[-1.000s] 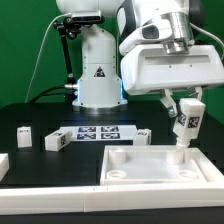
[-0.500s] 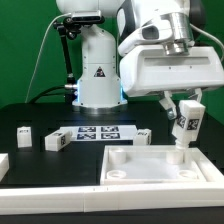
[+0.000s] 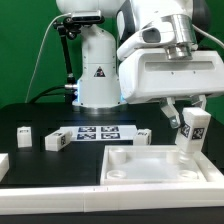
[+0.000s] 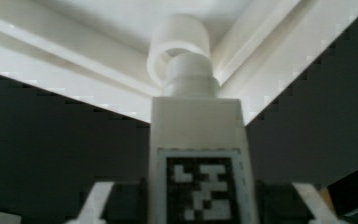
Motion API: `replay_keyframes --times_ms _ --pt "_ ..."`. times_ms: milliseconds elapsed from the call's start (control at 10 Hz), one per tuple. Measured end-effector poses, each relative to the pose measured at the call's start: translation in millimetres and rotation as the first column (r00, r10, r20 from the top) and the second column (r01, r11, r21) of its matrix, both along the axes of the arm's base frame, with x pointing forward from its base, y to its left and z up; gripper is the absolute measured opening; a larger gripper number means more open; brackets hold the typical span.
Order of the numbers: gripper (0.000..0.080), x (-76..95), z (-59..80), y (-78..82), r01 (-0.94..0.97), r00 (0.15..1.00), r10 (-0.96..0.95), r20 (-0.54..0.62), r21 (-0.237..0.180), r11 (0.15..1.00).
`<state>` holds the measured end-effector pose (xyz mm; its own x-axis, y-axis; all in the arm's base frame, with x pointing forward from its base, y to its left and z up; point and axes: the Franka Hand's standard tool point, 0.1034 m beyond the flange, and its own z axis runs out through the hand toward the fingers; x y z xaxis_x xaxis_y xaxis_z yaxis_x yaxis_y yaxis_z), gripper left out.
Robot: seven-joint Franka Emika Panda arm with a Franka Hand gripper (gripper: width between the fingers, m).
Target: Assemble one leg
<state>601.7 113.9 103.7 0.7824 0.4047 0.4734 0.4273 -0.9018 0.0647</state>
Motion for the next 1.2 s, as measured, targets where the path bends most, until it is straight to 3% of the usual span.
replay_keyframes --times_ms 400,900,1200 --pt "0.0290 -0.4 -13.9 1.4 -0.001 1.000 0.001 -0.011 0.003 1.000" --pt "0.0290 5.3 -14.6 0.5 0.008 0.999 -0.008 0.040 0.013 1.000" --pt "0.0291 4.4 -23.9 -6.4 0.017 0.999 -0.017 0.041 0.014 1.000"
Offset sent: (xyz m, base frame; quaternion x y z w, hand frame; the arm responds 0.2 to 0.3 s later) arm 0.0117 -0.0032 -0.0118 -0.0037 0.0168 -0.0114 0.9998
